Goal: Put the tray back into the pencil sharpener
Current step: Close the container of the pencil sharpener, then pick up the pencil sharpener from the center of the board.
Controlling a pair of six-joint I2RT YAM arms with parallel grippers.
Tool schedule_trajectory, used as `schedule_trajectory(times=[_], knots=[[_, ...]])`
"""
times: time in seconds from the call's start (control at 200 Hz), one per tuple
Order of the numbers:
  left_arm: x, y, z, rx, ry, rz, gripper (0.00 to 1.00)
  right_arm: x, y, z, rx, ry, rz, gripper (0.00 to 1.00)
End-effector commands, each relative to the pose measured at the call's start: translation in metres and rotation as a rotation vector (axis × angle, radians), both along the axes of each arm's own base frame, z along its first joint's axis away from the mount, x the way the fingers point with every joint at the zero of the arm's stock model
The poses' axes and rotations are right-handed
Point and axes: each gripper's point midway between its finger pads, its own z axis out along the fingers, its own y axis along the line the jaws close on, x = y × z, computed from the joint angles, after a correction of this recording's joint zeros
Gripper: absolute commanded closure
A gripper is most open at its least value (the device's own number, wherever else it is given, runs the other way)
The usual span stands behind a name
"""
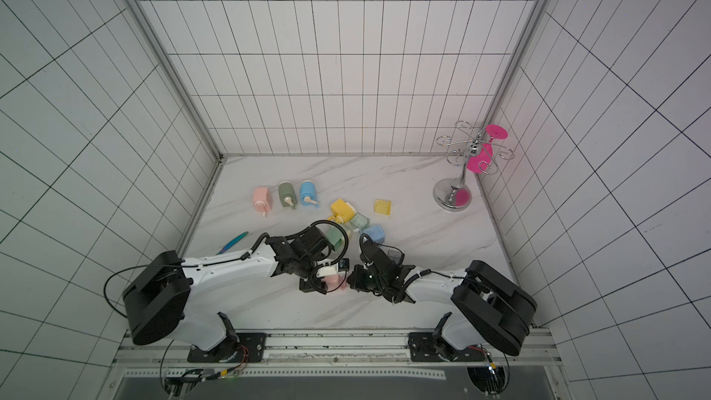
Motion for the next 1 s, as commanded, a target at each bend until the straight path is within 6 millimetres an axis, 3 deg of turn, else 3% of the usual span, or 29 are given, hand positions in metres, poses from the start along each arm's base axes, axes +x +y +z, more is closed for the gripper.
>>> schedule_trajectory(times=[0.0,0.375,0.55,0.775,0.92,0.995], knots=[[0.002,-0.009,-0.007,-0.031,-0.008,-0.016,0.70,0.000,0.020,0.012,0.090,0.001,0.018,0.90],[0.003,-0.013,-0.007,-0.047,-0.003,-0.011,0.76,-0.005,0.036,0.011,0.165,0.028,0.032,0.90],[0.003,-0.012,-0.008,-0.043,-0.003,-0.006,0.79,-0.005,0.030,0.012,0.182,0.024,0.003,0.90],[0.009,-0.011,0.003,-0.052,-0.017,0.052,0.87,0.005,-0.018,0.011,0.062,-0.035,-0.119,0.85],[0.021,-0.015,0.035,-0.131,-0.042,0.175,1.00,0.003,-0.056,0.039,-0.077,-0.140,-0.141,0.78],[0.023,-0.016,0.053,-0.182,-0.042,0.230,1.00,0.002,-0.077,0.059,-0.115,-0.224,-0.162,0.77]])
